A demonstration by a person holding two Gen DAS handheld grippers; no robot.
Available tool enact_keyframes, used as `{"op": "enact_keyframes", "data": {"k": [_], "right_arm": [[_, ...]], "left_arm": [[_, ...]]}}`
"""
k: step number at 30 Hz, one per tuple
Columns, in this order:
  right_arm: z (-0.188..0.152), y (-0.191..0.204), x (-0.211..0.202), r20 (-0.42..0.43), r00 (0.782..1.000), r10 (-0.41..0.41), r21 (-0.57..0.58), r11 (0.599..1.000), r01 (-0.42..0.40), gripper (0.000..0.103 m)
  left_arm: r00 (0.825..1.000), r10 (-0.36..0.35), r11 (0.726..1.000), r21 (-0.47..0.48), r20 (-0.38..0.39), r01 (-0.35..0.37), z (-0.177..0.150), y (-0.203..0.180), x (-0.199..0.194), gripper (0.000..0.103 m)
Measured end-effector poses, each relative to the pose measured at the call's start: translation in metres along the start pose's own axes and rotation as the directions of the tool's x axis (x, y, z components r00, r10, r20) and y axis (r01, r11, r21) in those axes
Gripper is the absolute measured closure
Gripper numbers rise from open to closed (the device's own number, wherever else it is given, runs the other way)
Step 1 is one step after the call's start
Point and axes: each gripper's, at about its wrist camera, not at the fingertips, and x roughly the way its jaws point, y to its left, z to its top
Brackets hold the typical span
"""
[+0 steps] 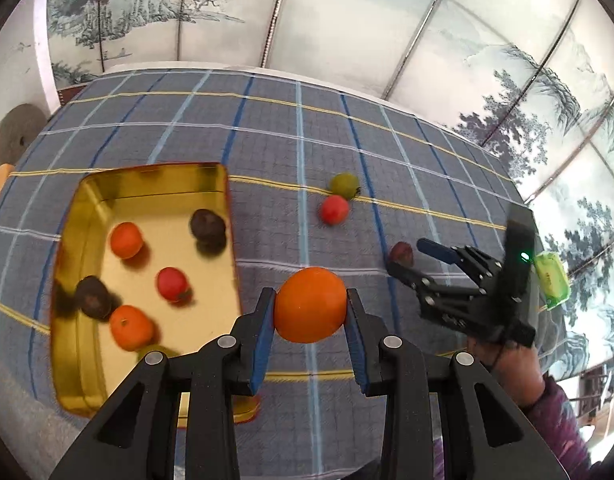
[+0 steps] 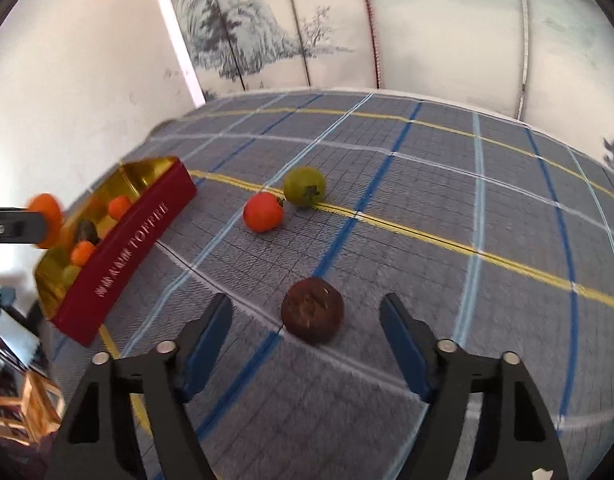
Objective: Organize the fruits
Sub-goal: 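Carry the orange toward the tin with the left tool while the right tool grasps a brown fruit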
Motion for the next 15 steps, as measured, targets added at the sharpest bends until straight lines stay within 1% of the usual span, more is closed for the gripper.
{"op": "enact_keyframes", "data": {"k": [1,2,3,4,5,7,9,10,12,15], "right_arm": [[0.000,0.000,0.005,-0.014,1.000,-0.007,-0.007,1.000,0.007,0.041],[0.000,0.001,0.011,-0.033,0.999,-0.010,-0.009,1.000,0.009,0.057],[-0.001,0.001,0.017,-0.056,0.998,-0.003,-0.008,1.000,0.002,0.068],[-0.002,0.003,0.018,-0.054,0.998,-0.016,-0.015,1.000,0.015,0.068],[-0.004,0.004,0.017,-0.058,0.998,-0.012,-0.016,1.000,0.011,0.069],[-0.009,0.005,0.010,-0.033,0.999,-0.031,-0.012,0.999,0.030,0.069],[-0.016,0.002,0.000,-0.006,0.998,-0.055,0.013,0.998,0.055,0.069],[-0.020,-0.003,-0.004,-0.001,0.998,-0.063,0.037,0.997,0.063,0.069],[-0.027,-0.013,-0.013,0.011,0.996,-0.088,0.084,0.993,0.087,0.069],[-0.030,-0.025,-0.018,0.011,0.993,-0.115,0.124,0.986,0.112,0.069]], "left_arm": [[1.000,0.010,1.000,-0.001,0.006,-0.010,-0.002,0.002,-0.002,0.068],[1.000,0.013,1.000,-0.004,0.009,-0.013,-0.004,0.005,-0.004,0.068],[1.000,0.012,1.000,-0.011,0.015,-0.012,-0.006,0.009,-0.007,0.068],[1.000,0.014,1.000,-0.024,0.027,-0.014,-0.009,0.015,-0.011,0.068],[0.999,0.021,0.999,-0.034,0.037,-0.019,-0.011,0.020,-0.014,0.068],[0.998,0.038,0.998,-0.046,0.045,-0.036,-0.016,0.032,-0.020,0.068],[0.996,0.076,0.996,-0.052,0.056,-0.073,-0.022,0.043,-0.024,0.068],[0.992,0.109,0.993,-0.046,0.060,-0.106,-0.027,0.049,-0.025,0.068],[0.989,0.138,0.990,-0.046,0.054,-0.136,-0.033,0.057,-0.024,0.068],[0.991,0.132,0.989,-0.066,0.034,-0.129,-0.042,0.069,-0.021,0.068]]}}
